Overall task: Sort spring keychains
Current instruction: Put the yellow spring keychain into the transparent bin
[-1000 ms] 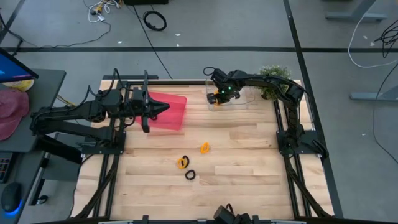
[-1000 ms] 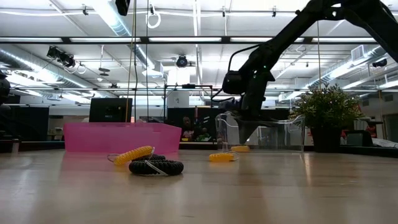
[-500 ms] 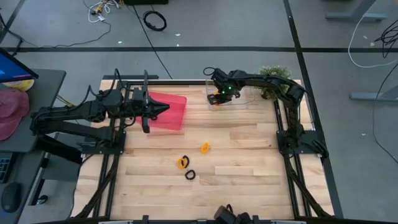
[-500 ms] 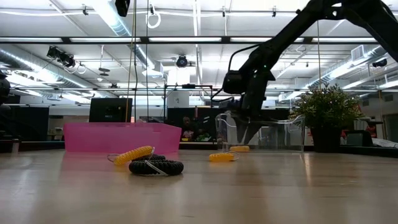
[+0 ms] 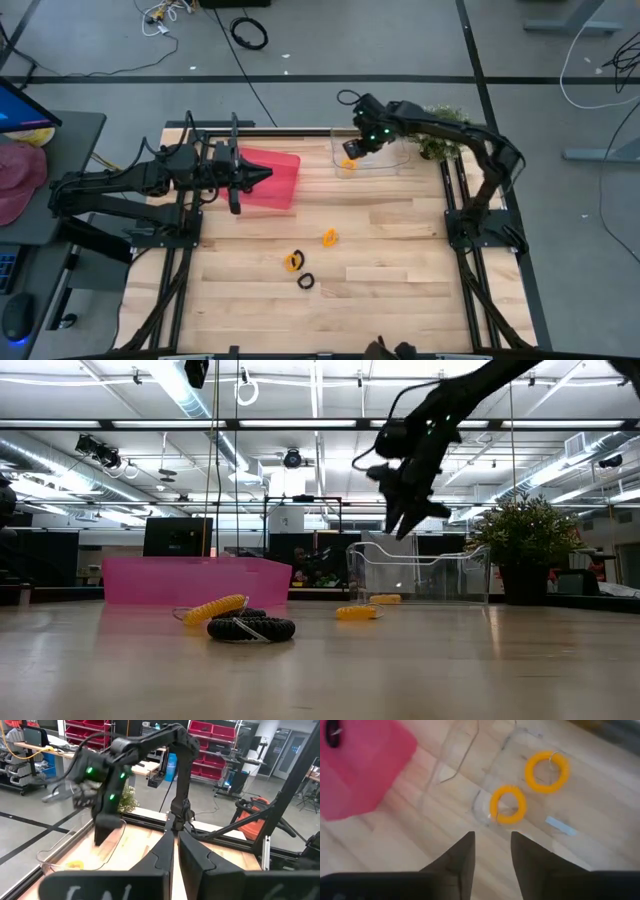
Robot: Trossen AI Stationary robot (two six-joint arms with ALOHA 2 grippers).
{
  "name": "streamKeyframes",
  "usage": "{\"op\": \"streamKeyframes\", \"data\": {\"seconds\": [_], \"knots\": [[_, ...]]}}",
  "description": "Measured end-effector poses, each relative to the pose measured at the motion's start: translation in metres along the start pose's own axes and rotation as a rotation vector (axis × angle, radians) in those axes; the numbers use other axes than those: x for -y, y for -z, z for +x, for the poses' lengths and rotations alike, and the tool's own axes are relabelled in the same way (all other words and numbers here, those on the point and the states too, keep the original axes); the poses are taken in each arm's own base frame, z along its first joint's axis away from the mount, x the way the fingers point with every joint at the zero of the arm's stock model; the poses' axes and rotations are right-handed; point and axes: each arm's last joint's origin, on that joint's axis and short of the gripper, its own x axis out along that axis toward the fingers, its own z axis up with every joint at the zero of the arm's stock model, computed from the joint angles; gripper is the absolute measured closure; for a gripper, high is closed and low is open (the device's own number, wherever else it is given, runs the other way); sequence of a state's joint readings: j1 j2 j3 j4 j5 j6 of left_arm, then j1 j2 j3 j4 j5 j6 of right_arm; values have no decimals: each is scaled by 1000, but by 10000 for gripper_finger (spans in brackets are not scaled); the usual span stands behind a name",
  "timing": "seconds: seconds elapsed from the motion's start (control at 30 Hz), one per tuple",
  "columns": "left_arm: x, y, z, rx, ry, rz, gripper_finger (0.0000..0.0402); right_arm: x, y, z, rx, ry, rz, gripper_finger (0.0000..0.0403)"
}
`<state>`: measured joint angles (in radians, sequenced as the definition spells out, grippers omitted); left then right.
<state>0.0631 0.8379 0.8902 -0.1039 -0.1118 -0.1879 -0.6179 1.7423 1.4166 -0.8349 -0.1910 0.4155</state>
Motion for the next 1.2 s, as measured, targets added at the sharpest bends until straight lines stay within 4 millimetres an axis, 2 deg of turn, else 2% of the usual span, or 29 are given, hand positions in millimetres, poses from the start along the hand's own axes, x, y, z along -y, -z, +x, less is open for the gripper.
{"op": "streamKeyframes", "data": {"seconds": [0.27, 0.4, 0.57, 0.77, 1.0, 1.2], "knots": [[0, 0, 0, -1, 0, 0, 376, -12, 29, -67, 91, 88, -108, 314], [0, 0, 0, -1, -1, 0, 376, -15, 44, -92, 137, 159, -183, 341], [-1, 0, 0, 2, -14, 0, 376, -13, 49, -107, 180, 179, -213, 392], [-1, 0, 0, 4, -20, 0, 376, -25, 64, -122, 196, 130, -325, 399], [-1, 0, 0, 3, -20, -4, 376, -52, 106, -147, 188, 9, -446, 401], [-1, 0, 0, 3, -20, -2, 376, -81, 156, -171, 148, -213, -654, 402]]}}
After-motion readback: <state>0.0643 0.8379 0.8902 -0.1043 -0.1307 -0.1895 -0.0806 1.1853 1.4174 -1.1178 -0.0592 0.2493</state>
